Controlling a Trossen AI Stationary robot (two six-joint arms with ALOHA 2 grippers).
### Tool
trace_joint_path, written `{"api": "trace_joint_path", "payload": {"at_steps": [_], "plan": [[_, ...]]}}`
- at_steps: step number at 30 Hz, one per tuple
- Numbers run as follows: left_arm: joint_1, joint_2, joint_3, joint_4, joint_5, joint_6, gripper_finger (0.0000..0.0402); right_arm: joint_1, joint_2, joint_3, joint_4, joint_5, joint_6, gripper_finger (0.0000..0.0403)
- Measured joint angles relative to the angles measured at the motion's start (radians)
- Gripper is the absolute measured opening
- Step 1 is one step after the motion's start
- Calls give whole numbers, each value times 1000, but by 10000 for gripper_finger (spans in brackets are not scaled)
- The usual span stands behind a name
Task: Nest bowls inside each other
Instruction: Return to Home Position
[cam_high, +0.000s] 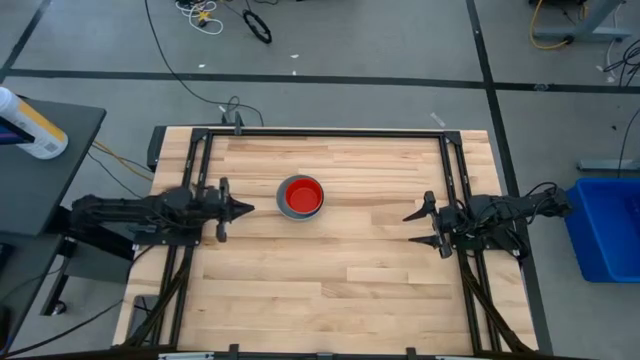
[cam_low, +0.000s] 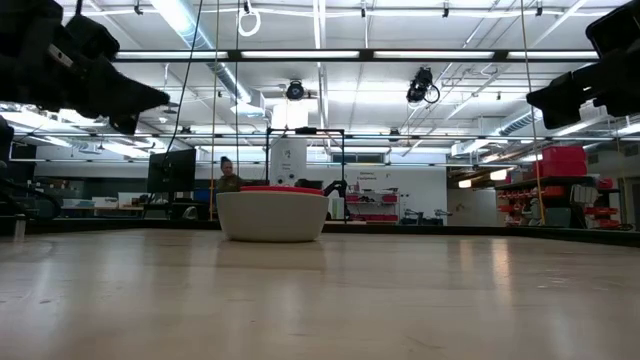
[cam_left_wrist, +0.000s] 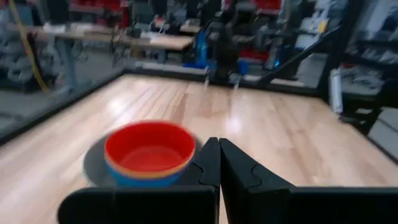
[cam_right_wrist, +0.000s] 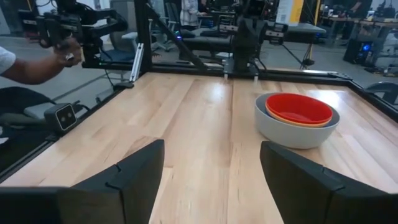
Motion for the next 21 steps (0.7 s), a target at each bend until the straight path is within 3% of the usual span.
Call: {"api": "trace_joint_path", "payload": {"at_steps": [4, 8, 21], "plan": [[0, -99, 28, -82, 12, 31, 0, 0, 0, 0, 0, -4, 0, 278], [0, -96, 73, -204, -14, 28, 0, 0, 0, 0, -1, -5, -1, 271], [-1, -99, 47, -123, 13, 22, 0, 0, 0, 0, 4, 4, -41, 239]]}}
